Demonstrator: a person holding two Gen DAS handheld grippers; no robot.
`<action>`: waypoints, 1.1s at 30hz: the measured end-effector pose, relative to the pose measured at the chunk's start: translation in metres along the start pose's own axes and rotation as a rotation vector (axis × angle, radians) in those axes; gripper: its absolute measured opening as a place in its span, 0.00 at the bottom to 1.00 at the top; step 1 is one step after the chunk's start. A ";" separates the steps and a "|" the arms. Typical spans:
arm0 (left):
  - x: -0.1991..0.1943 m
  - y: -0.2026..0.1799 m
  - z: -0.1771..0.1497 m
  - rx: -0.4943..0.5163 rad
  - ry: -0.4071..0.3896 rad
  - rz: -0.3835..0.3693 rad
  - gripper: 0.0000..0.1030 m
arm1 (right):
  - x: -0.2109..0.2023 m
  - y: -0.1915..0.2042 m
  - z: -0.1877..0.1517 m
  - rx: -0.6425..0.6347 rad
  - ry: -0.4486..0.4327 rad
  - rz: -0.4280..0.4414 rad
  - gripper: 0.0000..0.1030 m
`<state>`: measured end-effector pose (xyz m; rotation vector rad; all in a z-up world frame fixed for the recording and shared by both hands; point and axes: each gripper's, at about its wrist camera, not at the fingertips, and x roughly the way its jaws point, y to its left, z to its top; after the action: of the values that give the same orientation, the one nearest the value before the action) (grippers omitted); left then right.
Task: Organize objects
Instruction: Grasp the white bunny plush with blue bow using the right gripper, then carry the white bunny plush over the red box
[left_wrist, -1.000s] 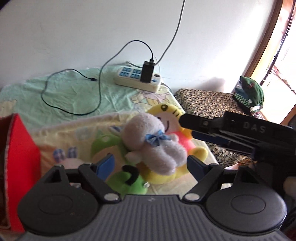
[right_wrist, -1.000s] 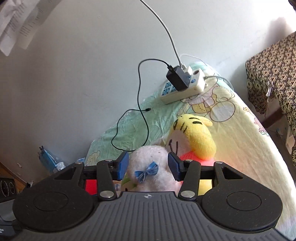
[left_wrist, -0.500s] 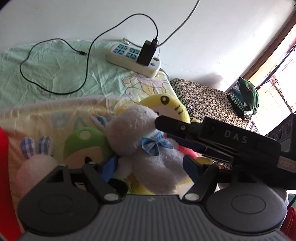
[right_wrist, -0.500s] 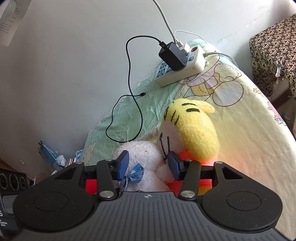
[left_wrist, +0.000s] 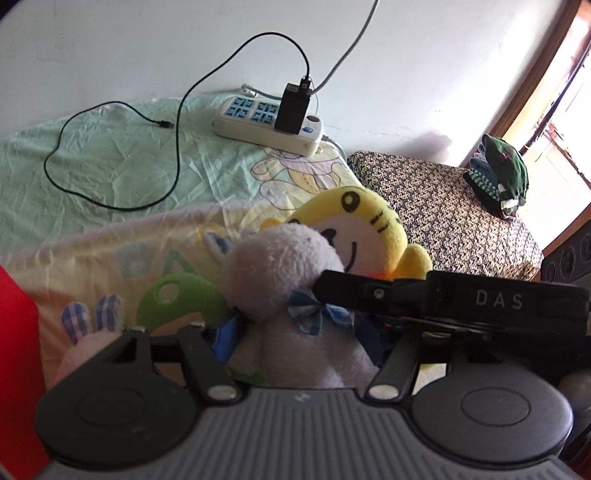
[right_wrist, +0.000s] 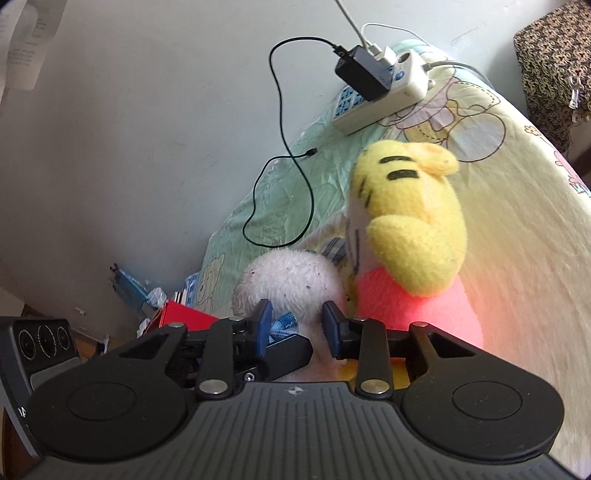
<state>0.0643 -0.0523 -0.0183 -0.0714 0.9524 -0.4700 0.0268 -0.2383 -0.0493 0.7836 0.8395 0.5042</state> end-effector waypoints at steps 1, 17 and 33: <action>-0.002 -0.001 -0.002 0.007 -0.004 0.007 0.64 | -0.001 0.004 -0.001 -0.018 -0.001 0.003 0.33; -0.066 -0.007 -0.028 0.032 -0.117 0.076 0.64 | -0.016 0.053 -0.022 -0.158 -0.006 0.060 0.33; -0.117 -0.001 -0.061 0.031 -0.201 0.180 0.64 | -0.004 0.098 -0.055 -0.205 0.002 0.124 0.33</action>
<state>-0.0418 0.0047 0.0354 -0.0045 0.7465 -0.3052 -0.0288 -0.1576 0.0059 0.6488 0.7305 0.6899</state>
